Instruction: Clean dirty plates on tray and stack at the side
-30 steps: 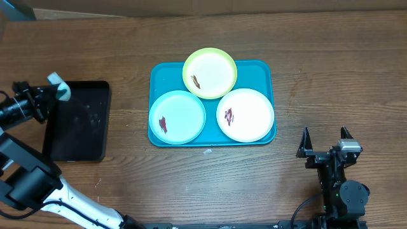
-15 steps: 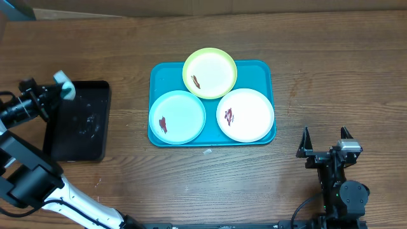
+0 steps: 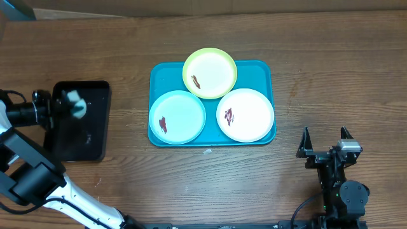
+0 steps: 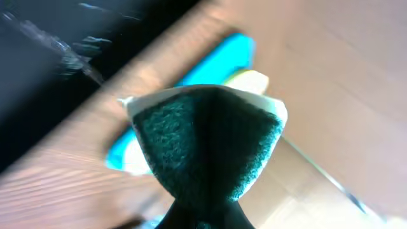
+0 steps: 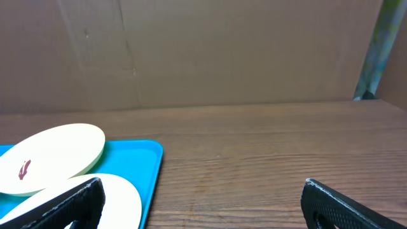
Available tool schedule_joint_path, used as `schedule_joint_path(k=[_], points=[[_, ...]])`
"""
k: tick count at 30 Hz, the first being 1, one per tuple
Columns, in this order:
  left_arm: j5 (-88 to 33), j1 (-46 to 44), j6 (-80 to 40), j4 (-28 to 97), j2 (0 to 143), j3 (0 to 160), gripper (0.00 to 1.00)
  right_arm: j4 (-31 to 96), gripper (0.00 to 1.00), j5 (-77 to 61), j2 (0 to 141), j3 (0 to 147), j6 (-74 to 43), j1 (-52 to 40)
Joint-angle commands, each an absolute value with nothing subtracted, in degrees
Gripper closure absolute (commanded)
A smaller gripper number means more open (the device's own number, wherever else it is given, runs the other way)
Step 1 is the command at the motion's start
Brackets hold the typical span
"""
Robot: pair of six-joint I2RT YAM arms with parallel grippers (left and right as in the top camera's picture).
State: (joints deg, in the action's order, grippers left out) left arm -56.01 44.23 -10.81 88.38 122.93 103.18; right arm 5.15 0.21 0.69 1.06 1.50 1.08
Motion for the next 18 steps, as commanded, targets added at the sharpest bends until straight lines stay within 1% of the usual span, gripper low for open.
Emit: schedule_joint_path(k=[1,2,3,5,6,7,8,9,10,11,13,14,16,18], points=[[-72.3,44.0,-5.4,86.0,123.4,103.1,0.96,4.8,0.00,0.1,0.2,0.5,1.8,0.8],[-70.8,44.0,-5.4,83.1,123.4,103.1,0.96,4.8,0.00,0.2,0.2,0.5,1.8,0.8],[-66.2,44.0,-5.4,78.7,123.4,103.1,0.96,4.8,0.00,0.2,0.2,0.5,1.8,0.8],[-49.9,43.8,-7.5,71.7,123.4,103.1,0.96,4.8,0.00,0.1,0.2,0.5,1.7,0.8],[-38.2,43.4,-11.6,70.2,123.5,103.1,0.96,4.8,0.00,0.2,0.2,0.5,1.7,0.8],[-29.5,43.0,-16.1,70.8,123.5,103.1,0.96,4.8,0.00,0.1,0.2,0.5,1.8,0.8],[-24.0,42.8,-20.6,72.9,123.5,103.1,0.96,4.8,0.00,0.2,0.2,0.5,1.8,0.8],[-23.6,42.7,-24.0,75.9,123.4,103.1,0.96,4.8,0.00,0.1,0.2,0.5,1.8,0.8],[-27.5,42.8,-23.8,78.1,123.4,103.1,0.96,4.8,0.00,0.2,0.2,0.5,1.8,0.8],[-34.9,42.9,-20.9,80.1,123.4,103.1,0.96,4.8,0.00,0.2,0.2,0.5,1.8,0.8],[-51.9,42.9,-13.5,82.6,123.4,103.1,0.96,4.8,0.00,0.2,0.2,0.5,1.8,0.8],[-62.3,42.9,-10.2,84.0,123.4,103.1,0.96,4.8,0.00,0.2,0.2,0.5,1.7,0.8],[-77.9,43.0,-6.9,85.7,123.4,103.1,0.96,4.8,0.00,0.2,0.2,0.5,1.7,0.8],[-86.1,43.0,-6.9,85.7,123.3,103.1,0.96,4.8,0.00,0.2,0.2,0.5,1.8,0.8]])
